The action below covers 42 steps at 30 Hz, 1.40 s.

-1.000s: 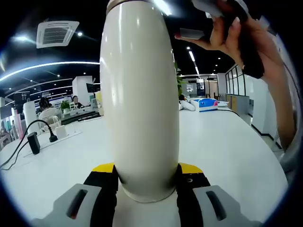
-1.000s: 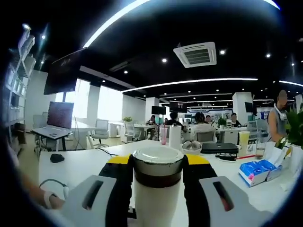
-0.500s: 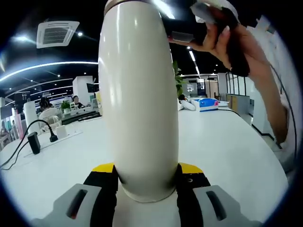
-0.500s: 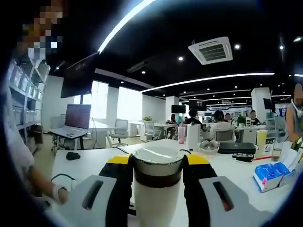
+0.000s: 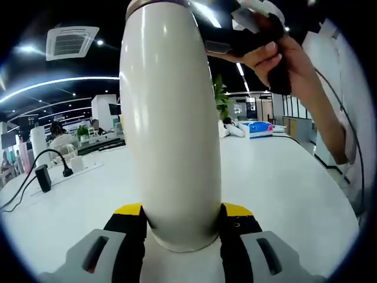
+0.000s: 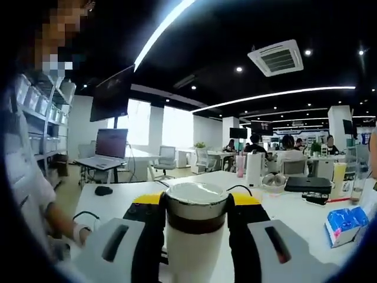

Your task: Grasp the water cup twist off the cup lid place the cup lid on the table

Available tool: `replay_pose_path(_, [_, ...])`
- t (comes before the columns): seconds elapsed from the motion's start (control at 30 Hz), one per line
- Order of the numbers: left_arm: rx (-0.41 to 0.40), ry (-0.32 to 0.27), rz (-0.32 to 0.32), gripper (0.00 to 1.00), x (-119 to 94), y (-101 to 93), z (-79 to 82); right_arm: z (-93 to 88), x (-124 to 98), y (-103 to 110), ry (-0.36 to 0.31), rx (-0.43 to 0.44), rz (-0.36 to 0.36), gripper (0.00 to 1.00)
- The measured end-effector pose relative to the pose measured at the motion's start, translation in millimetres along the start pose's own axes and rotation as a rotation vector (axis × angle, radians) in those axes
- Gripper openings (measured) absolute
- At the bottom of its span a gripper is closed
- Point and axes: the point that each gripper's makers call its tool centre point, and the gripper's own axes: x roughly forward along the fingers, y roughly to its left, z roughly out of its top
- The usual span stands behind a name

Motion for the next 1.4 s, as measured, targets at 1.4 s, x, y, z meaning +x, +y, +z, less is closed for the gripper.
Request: replay_pose_path(1.4, [-0.006, 0.006, -0.006, 0.50, 1.8, 0.2, -1.5, 0.7, -3.7, 4.9, -0.041, 0.014, 0.663, 0.44])
